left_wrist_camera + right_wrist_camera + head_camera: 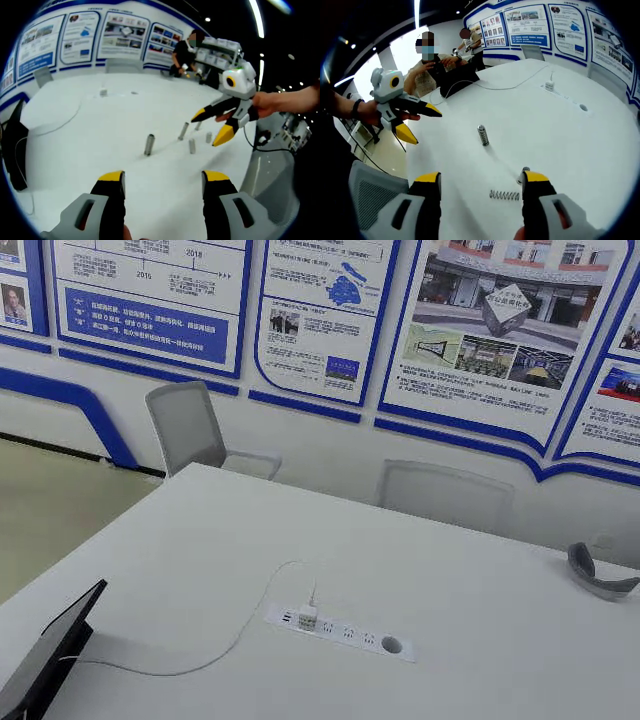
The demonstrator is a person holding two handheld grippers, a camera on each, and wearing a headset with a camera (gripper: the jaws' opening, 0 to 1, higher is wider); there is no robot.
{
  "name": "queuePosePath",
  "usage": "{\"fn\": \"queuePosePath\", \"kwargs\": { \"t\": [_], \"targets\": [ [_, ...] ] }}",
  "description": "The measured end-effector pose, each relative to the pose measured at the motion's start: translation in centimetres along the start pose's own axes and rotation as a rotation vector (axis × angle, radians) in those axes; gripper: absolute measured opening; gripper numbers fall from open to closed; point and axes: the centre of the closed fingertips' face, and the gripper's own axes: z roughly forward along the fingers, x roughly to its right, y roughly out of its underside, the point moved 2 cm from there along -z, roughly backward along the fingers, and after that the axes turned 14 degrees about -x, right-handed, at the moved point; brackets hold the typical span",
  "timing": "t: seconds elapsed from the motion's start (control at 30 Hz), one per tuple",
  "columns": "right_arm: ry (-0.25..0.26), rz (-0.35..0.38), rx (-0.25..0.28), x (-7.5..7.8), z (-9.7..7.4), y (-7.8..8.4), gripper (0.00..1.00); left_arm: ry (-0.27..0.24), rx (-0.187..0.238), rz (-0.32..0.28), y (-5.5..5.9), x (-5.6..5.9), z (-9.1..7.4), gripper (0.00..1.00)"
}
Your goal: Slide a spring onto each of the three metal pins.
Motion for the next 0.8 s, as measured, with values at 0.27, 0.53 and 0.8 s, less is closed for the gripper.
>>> {"fn": "queuePosePath", "kwargs": {
  "t": [0.27,0.53,0.8],
  "targets": [
    [0.026,0.048,0.016,0.7,-1.0,1.5,0.71,0.005,-0.005,0.002,-0.2,0.3,0.3,0.64],
    [0.047,0.091,0.033,0.9,-1.9,3.0,0.73,0.011,-0.016,0.016,-0.5,0.5,0.8,0.66],
    [0.070,0.133,0.045,1.6,-3.1,4.6,0.75,0.012,-0.017,0.023,-1.1,0.8,1.0,0.67]
  ]
}}
